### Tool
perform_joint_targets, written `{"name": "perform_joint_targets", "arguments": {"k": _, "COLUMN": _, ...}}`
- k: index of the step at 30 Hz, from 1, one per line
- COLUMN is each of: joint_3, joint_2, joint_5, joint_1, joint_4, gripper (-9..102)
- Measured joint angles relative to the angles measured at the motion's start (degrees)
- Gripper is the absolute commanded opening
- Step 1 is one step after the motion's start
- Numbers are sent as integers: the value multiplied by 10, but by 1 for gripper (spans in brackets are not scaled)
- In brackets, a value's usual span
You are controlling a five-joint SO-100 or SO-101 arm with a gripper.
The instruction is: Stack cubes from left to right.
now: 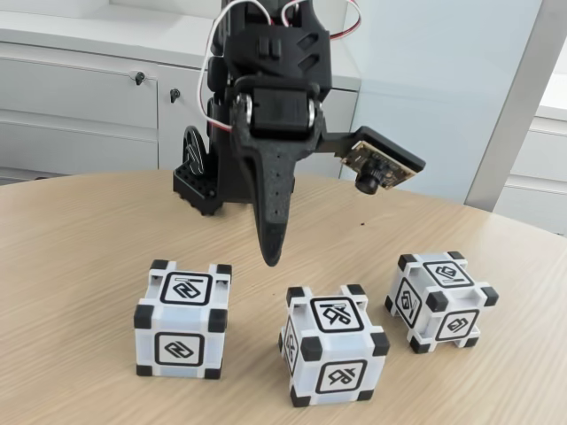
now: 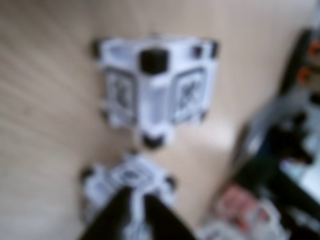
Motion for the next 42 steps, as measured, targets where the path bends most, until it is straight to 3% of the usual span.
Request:
{"name": "perform_joint_targets", "arguments": {"k": 15, "joint_3": 0, "joint_2": 0, "joint_5": -83, "joint_1": 0, "joint_4": -4, "gripper": 0}}
{"name": "perform_joint_targets", "arguments": {"k": 27, "joint_3": -72, "joint_2": -18, "joint_5": 28, "joint_1": -2, "joint_4": -3, "gripper": 0}}
{"name": "perform_joint_targets", "arguments": {"k": 35, "joint_3": -324, "joint_2": -297, "joint_5": 68, "joint_1": -4, "joint_4": -3, "gripper": 8}}
{"name": "perform_joint_targets", "arguments": {"k": 38, "joint_3": -446, "joint_2": -435, "joint_5": 84, "joint_1": -4, "joint_4": 0, "gripper": 19}}
{"name": "perform_joint_targets", "arguments": {"k": 42, "joint_3": -580, "joint_2": -607, "joint_5": 112, "joint_1": -4, "joint_4": 53, "gripper": 26}}
